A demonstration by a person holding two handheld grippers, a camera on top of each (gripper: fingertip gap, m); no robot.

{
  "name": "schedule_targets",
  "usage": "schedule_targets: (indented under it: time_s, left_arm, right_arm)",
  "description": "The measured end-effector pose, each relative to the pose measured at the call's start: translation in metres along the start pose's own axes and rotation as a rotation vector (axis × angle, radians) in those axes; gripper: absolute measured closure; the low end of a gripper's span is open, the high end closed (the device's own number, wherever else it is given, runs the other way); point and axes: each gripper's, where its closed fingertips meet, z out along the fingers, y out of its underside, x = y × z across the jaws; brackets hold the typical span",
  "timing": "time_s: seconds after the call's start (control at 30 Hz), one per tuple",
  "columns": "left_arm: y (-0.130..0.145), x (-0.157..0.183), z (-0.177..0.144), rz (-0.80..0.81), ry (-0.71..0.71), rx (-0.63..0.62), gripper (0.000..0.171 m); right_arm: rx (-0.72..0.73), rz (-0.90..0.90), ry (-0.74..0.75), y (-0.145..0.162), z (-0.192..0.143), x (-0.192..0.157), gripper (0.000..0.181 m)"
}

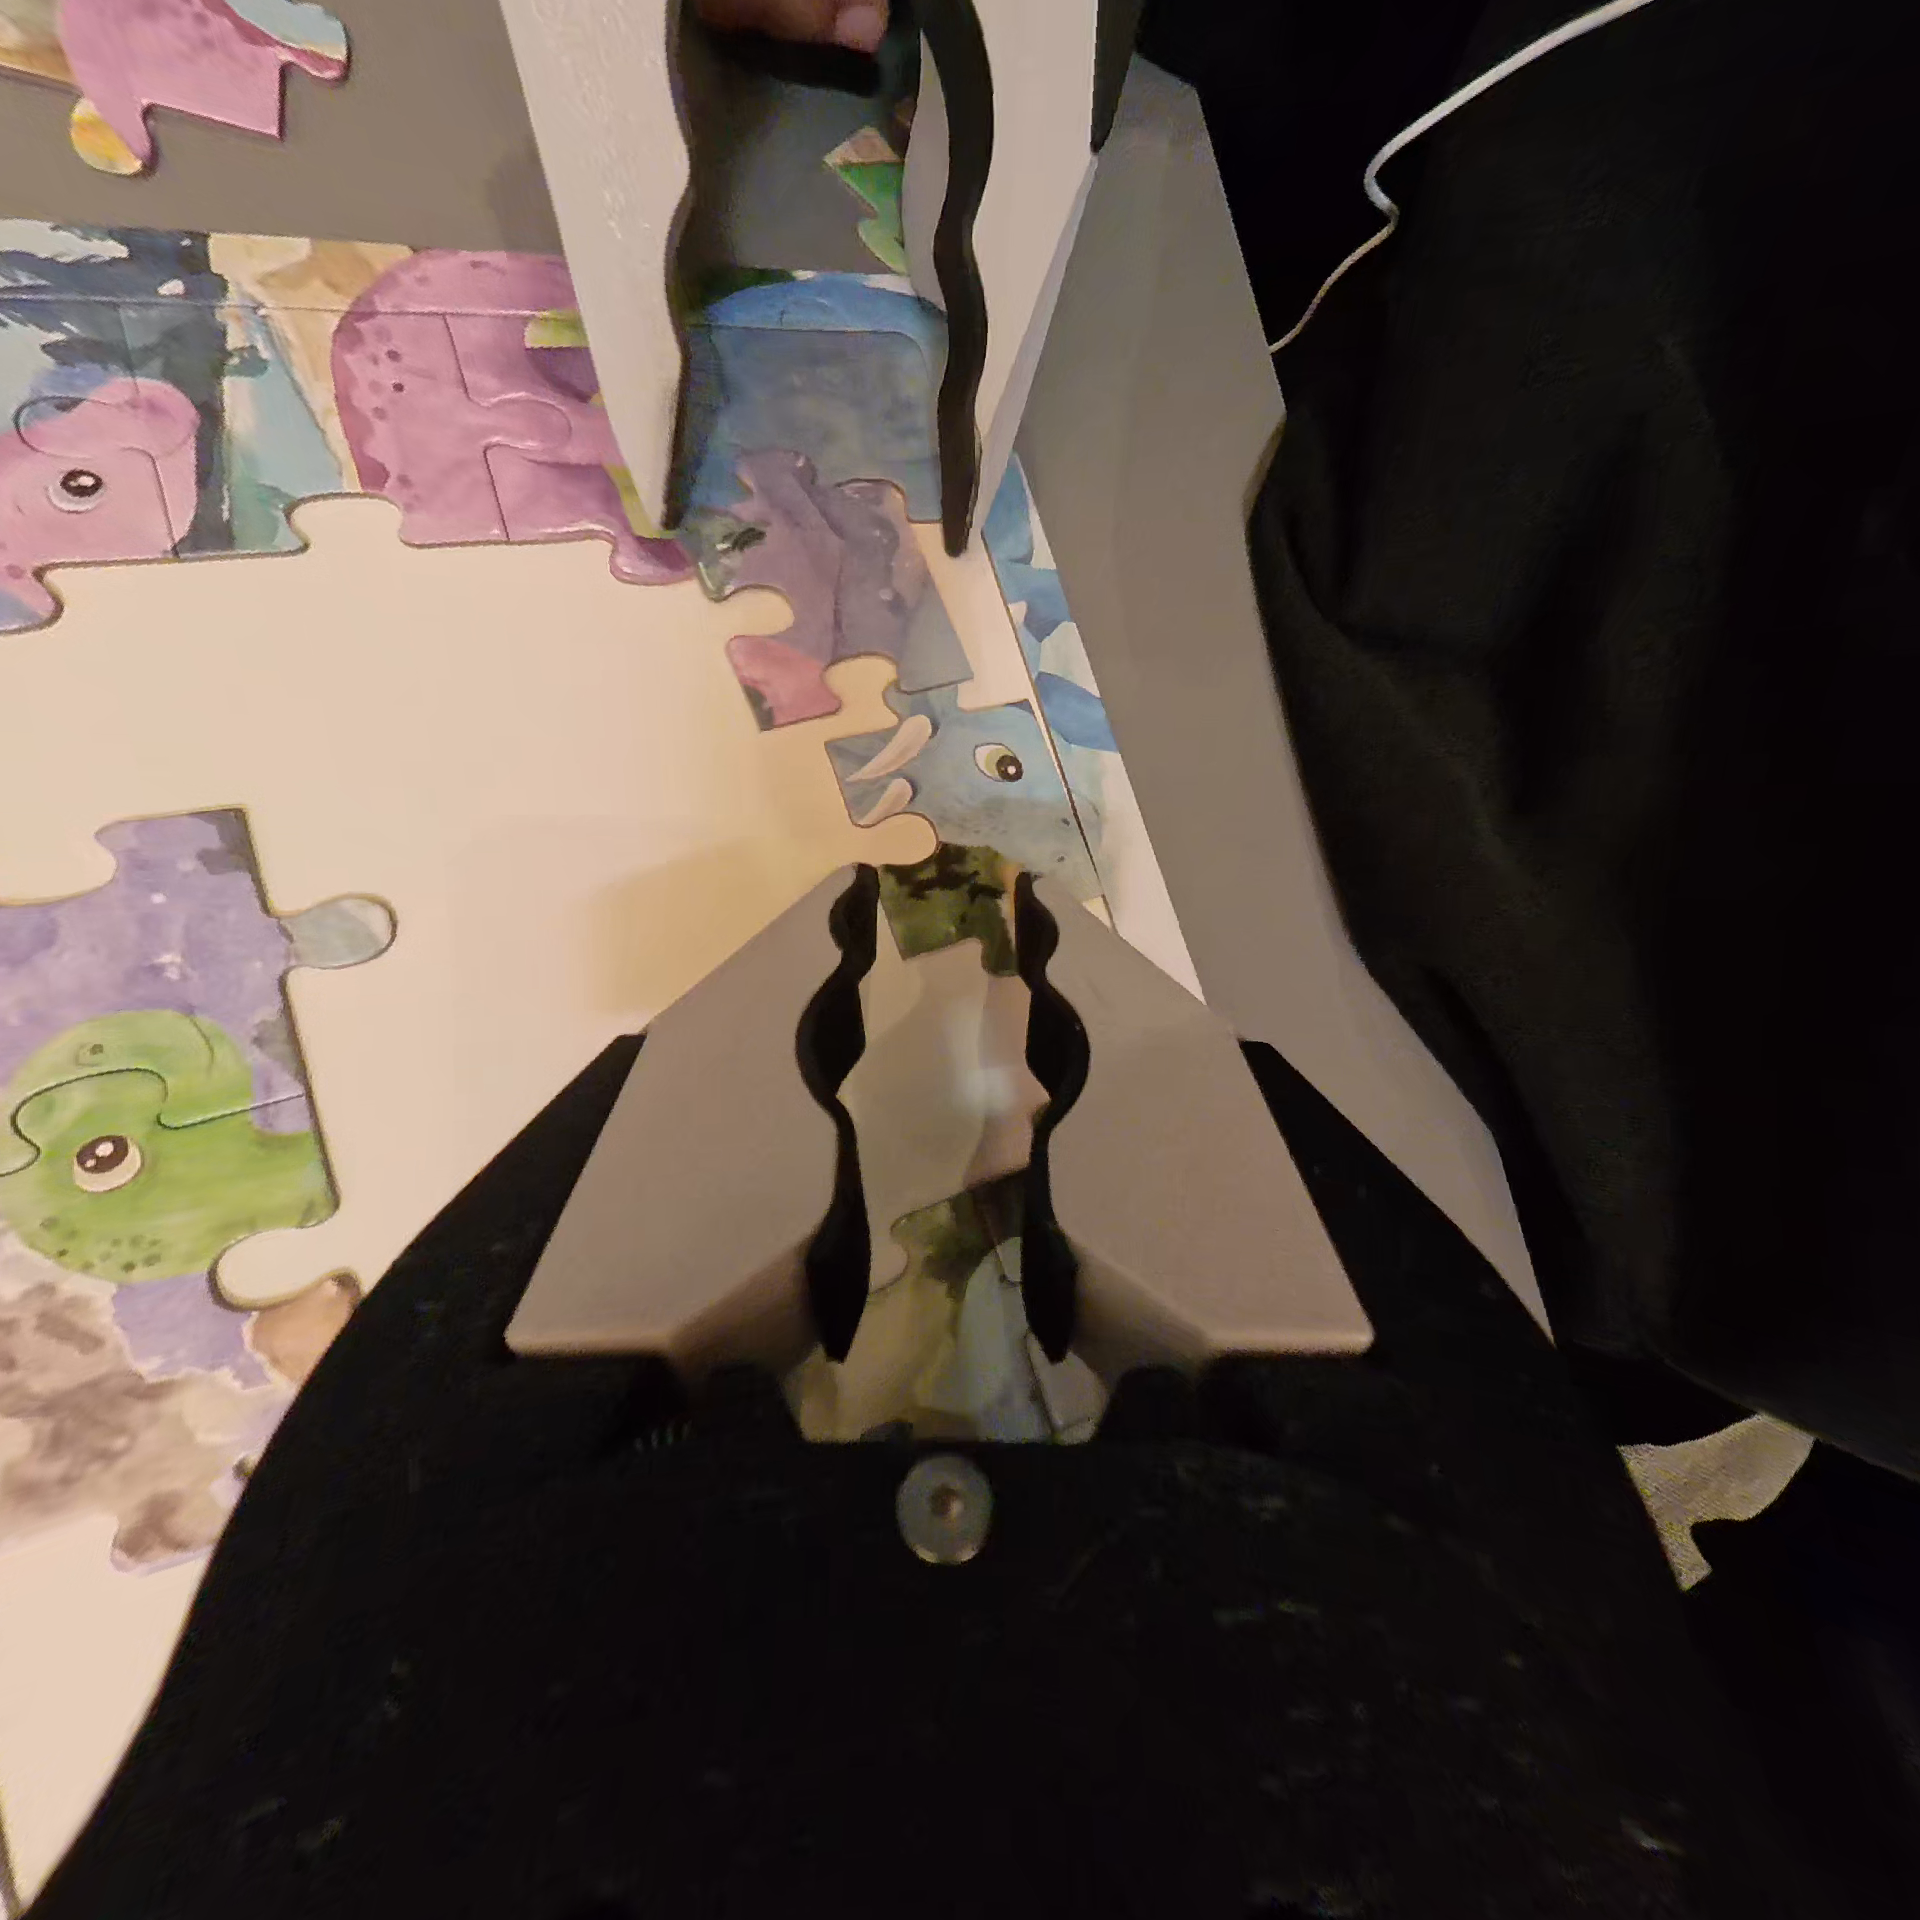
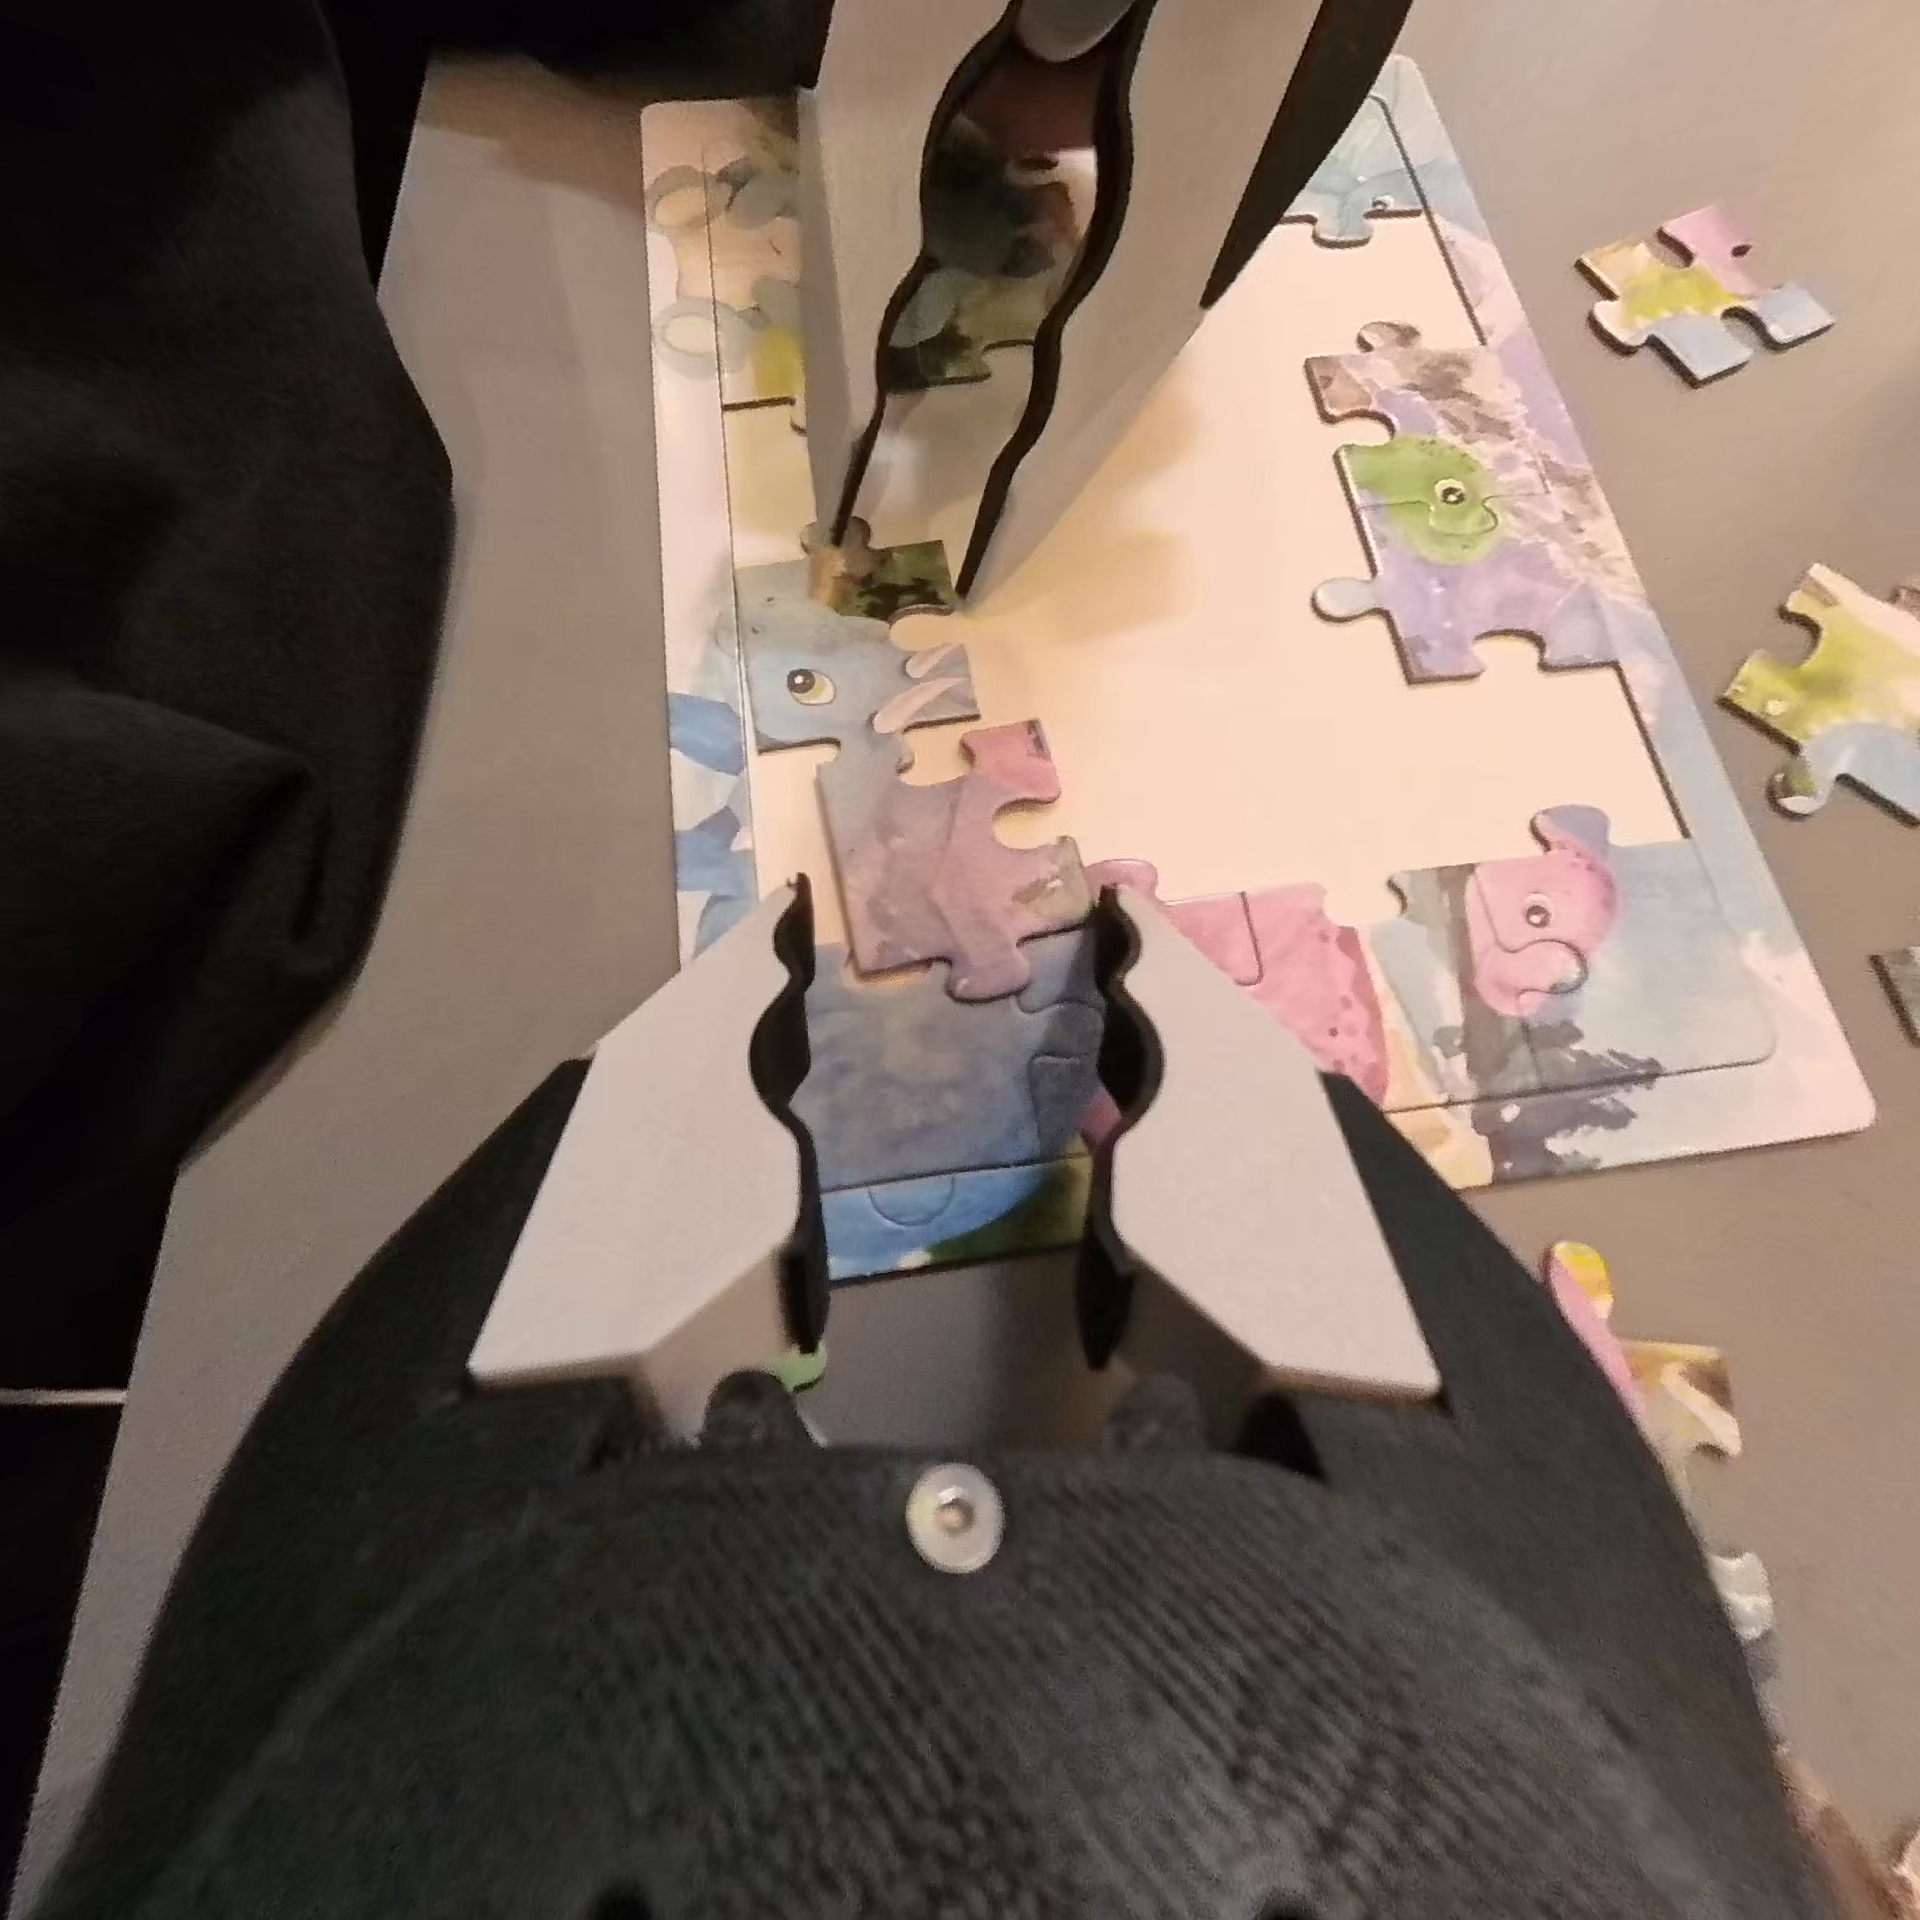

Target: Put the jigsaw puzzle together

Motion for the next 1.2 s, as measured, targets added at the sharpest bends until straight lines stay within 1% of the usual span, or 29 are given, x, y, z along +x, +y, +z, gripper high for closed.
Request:
schedule_targets:
  time_s: [0.23, 0.6, 1.0, 1.2]
  left_arm:
    - [0.0016, -0.0014, -0.0018, -0.005, -0.003, 0.000, 0.148]
    - [0.0021, -0.0026, -0.0037, -0.010, -0.007, 0.004, 0.148]
    - [-0.0023, -0.0019, -0.0043, -0.006, -0.008, 0.026, 0.143]
    - [-0.0006, -0.0009, -0.0016, -0.009, -0.003, 0.013, 0.139]
  right_arm:
    - [-0.005, -0.009, -0.025, 0.0005, 0.0007, -0.0045, 0.135]
    - [-0.010, -0.015, -0.047, 0.0005, 0.0021, -0.0089, 0.134]
    - [-0.008, -0.018, -0.048, 0.0001, 0.0023, -0.0096, 0.135]
    - [-0.010, -0.017, -0.049, 0.0003, 0.0024, -0.0096, 0.135]
